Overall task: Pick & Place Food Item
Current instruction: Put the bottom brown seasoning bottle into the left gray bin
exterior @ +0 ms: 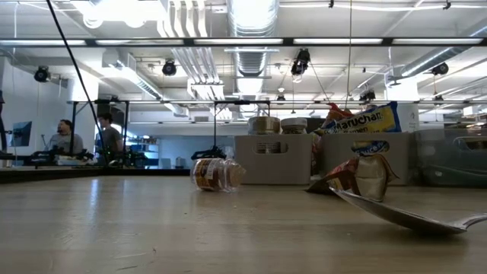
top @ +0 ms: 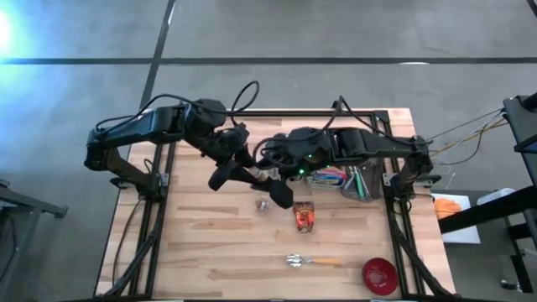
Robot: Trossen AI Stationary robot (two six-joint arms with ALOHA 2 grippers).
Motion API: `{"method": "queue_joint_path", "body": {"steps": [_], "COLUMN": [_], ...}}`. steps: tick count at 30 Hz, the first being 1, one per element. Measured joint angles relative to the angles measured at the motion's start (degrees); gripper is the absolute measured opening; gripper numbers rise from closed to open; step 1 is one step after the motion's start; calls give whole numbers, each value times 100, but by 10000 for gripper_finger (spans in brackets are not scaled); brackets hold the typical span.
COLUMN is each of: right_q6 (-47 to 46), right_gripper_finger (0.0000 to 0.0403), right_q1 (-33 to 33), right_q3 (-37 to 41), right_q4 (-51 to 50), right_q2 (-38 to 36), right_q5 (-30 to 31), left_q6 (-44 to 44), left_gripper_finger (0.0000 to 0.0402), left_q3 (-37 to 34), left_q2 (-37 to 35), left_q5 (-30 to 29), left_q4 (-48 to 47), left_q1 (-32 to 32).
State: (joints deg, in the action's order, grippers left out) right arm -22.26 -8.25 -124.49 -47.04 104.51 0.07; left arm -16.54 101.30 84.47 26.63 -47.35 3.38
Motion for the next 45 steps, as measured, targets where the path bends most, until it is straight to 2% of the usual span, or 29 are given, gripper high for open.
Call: {"method": "queue_joint_path", "body": {"steps": [5, 11, 16, 22, 27, 35, 41, 45], "right_q6": [-78, -490, -912, -1318, -1498, -1530, -1532, -1603], "right_gripper_finger": [282, 283, 283, 283, 283, 283, 283, 283], "right_q1": [2, -15, -12, -123, -286, -519, -546, -553], "right_q3": [-7, -11, -11, -9, 2, 48, 264, 378], "right_q4": [-387, -1149, -1800, -2479, -2662, -2657, -2660, -2660], "right_q2": [-199, -511, -766, -1077, -1272, -1342, -1340, -1342], "right_q5": [237, 316, 364, 851, 1210, 1364, 1363, 1344], "left_q6": [1, 259, 492, 632, 737, 830, 1663, 1822], "left_gripper_finger": [163, 163, 163, 163, 163, 163, 163, 163], "left_q3": [0, -17, -213, -336, -316, -307, -317, -317], "left_q2": [-20, 11, 100, 586, 1184, 1944, 2356, 2592], "left_q5": [-429, -1531, -2001, -2130, -2136, -2157, -2132, -2036], "left_q4": [-150, -497, -494, -283, -155, 38, 259, 396], "left_q1": [114, 331, 612, 1018, 1287, 1742, 1767, 1782]}}
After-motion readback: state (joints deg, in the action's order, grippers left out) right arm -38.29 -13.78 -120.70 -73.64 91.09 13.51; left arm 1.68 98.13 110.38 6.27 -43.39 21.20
